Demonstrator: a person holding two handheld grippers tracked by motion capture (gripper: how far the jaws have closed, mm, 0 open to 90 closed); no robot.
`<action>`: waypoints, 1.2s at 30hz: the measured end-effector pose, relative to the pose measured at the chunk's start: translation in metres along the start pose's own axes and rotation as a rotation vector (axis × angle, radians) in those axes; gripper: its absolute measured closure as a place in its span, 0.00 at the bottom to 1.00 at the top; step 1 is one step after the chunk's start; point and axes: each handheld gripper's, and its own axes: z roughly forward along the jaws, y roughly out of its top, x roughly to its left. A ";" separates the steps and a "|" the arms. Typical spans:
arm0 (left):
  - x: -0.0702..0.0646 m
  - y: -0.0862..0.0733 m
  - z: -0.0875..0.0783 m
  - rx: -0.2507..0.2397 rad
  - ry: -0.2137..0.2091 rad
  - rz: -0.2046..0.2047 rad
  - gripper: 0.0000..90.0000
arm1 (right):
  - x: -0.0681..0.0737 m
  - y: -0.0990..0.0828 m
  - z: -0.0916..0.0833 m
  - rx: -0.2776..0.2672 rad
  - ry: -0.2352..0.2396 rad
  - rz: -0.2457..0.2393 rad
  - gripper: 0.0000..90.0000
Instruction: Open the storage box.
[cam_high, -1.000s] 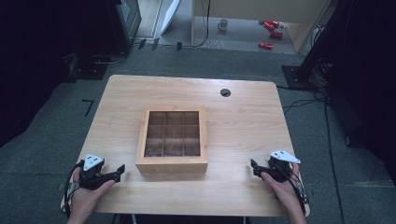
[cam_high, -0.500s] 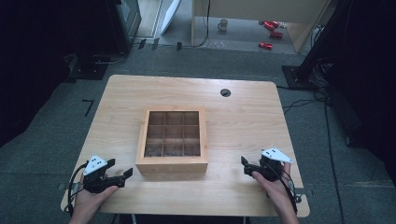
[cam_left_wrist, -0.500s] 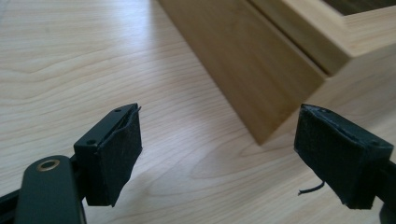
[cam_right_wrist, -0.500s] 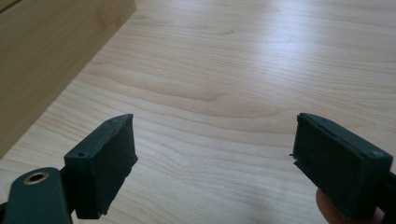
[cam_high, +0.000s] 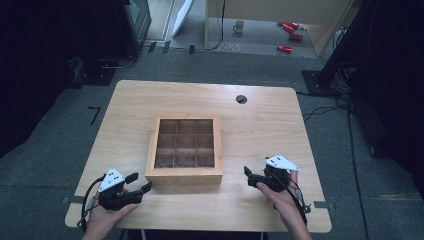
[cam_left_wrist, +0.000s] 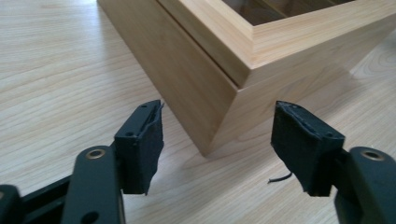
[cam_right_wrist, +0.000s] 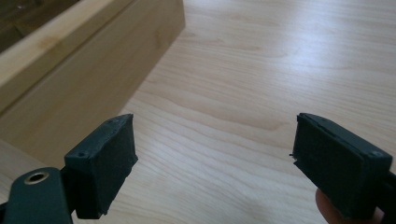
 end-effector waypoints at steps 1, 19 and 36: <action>0.000 0.000 0.000 0.000 0.000 0.000 0.41 | 0.000 0.000 0.000 0.000 0.000 0.000 0.15; -0.010 0.006 0.012 0.016 -0.002 0.017 0.60 | 0.058 0.035 0.011 -0.044 0.119 -0.068 0.15; -0.009 0.012 0.007 -0.019 -0.016 0.021 0.57 | 0.082 0.033 0.018 -0.032 0.183 -0.082 0.15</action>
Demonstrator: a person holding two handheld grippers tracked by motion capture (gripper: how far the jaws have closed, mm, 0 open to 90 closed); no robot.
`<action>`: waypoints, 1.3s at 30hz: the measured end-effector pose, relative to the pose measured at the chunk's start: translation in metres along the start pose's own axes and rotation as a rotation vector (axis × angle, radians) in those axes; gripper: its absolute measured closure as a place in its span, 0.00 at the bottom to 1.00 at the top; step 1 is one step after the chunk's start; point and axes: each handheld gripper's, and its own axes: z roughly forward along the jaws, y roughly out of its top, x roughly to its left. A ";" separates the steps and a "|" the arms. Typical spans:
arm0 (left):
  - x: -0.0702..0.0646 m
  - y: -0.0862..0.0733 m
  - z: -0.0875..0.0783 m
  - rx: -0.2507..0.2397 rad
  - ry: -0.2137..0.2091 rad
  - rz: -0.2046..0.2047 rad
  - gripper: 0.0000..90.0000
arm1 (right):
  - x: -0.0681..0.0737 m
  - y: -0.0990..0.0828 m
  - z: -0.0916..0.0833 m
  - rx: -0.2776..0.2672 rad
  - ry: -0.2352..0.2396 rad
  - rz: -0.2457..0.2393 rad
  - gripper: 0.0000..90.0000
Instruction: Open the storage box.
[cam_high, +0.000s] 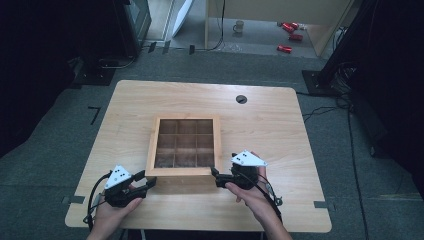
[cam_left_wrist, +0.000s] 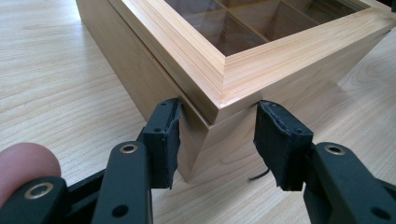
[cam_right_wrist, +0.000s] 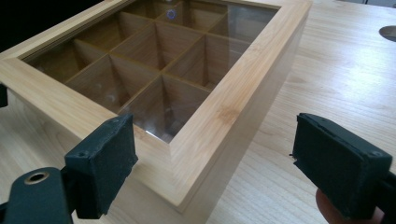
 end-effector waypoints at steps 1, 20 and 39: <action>0.000 0.000 0.000 0.000 0.000 0.000 0.57 | 0.001 0.000 0.000 0.002 0.002 -0.002 0.15; -0.002 0.007 -0.002 -0.028 0.014 0.016 0.58 | 0.003 -0.014 -0.001 -0.011 0.079 0.018 0.14; 0.002 0.007 0.000 -0.027 0.017 -0.008 0.45 | 0.009 -0.021 0.016 -0.019 0.068 -0.058 0.17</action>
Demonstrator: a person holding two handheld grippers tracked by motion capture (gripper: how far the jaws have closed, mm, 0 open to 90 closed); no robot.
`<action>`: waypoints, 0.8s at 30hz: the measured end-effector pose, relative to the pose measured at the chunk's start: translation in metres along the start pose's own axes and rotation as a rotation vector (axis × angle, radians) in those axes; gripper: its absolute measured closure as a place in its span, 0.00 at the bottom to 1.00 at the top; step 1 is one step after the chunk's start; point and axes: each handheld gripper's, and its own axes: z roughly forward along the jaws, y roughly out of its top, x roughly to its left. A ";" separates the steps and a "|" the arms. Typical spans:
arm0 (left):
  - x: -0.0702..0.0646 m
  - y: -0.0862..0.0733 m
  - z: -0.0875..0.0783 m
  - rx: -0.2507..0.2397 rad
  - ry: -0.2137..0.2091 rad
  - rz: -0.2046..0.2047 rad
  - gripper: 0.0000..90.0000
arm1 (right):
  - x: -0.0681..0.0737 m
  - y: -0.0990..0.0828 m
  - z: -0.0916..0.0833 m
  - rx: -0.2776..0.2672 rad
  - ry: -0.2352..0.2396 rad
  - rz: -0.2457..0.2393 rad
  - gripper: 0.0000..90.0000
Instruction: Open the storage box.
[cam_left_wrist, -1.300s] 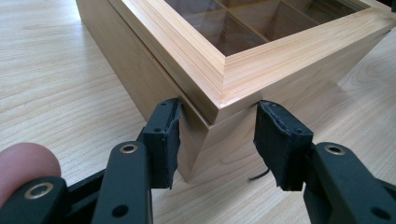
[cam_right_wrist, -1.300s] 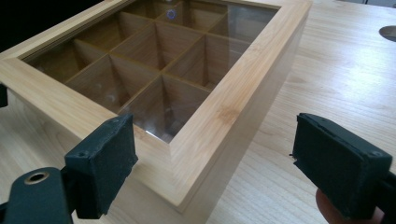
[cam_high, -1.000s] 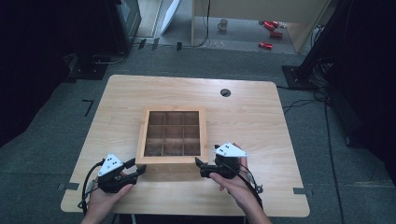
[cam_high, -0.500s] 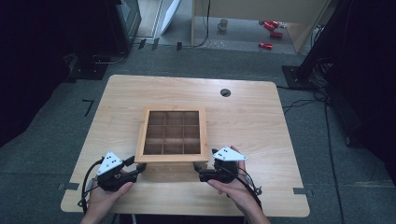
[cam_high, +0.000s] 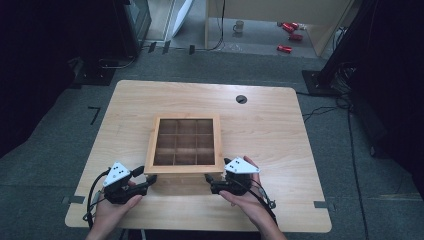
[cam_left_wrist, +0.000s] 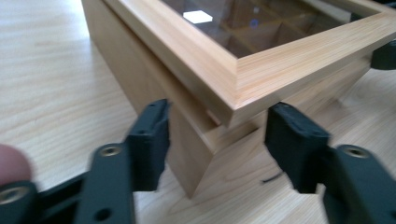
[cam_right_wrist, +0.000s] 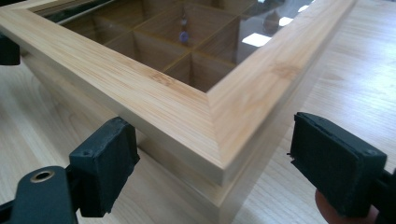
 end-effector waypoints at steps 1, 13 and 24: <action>0.001 -0.002 0.000 0.009 0.006 0.009 0.42 | 0.001 0.000 0.001 0.002 0.003 -0.008 0.17; 0.027 -0.020 0.000 0.140 0.149 -0.010 0.13 | 0.003 0.012 -0.002 -0.024 -0.003 -0.054 0.17; 0.044 -0.034 0.005 0.225 0.210 -0.035 0.14 | 0.003 0.026 -0.009 -0.064 -0.008 -0.066 0.17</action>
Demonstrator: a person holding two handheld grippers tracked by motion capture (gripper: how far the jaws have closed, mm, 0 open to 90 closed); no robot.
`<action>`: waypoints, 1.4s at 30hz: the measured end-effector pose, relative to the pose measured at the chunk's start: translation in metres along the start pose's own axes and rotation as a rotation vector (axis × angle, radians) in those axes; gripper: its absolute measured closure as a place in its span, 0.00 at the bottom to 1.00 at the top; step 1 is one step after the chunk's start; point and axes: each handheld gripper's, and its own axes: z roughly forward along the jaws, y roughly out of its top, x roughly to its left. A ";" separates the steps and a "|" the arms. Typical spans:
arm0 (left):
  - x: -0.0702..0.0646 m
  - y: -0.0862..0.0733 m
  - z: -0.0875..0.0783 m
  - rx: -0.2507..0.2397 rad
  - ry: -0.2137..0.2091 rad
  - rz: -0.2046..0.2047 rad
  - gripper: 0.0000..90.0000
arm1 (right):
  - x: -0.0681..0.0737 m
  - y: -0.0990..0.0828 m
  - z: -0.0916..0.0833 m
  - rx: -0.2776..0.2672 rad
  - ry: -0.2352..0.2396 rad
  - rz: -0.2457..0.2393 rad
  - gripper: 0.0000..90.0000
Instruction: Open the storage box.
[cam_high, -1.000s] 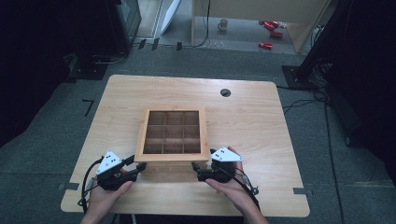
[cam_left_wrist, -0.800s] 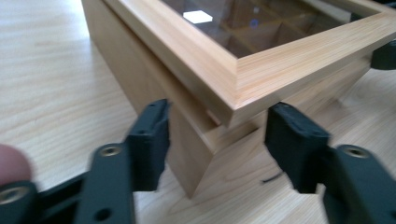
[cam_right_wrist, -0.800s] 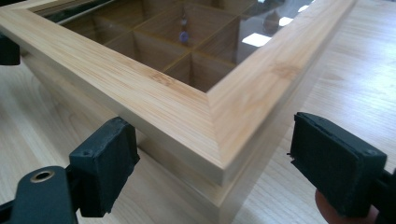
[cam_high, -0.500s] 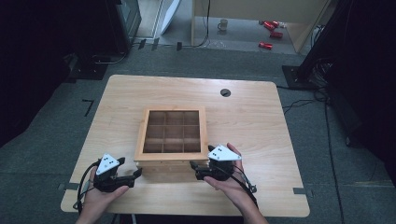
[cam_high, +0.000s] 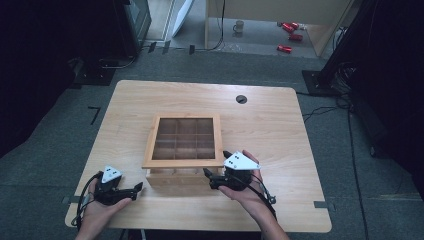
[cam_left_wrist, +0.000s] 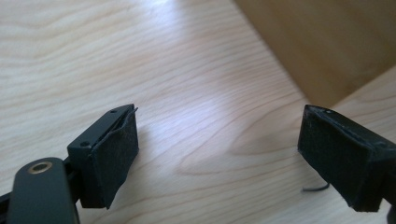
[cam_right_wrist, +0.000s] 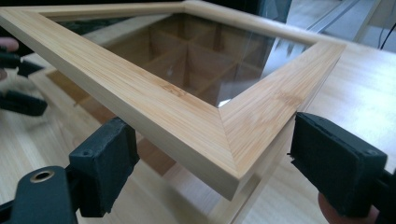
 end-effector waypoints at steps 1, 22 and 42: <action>0.001 0.000 0.000 -0.001 0.001 -0.001 0.15 | 0.000 0.002 0.000 -0.008 -0.002 -0.002 0.17; -0.002 -0.005 0.004 -0.039 0.054 0.050 0.14 | -0.015 0.058 0.004 -0.104 -0.036 -0.042 0.17; -0.002 -0.005 0.004 -0.037 0.054 0.052 0.14 | -0.034 0.089 0.038 -0.161 -0.037 -0.066 0.22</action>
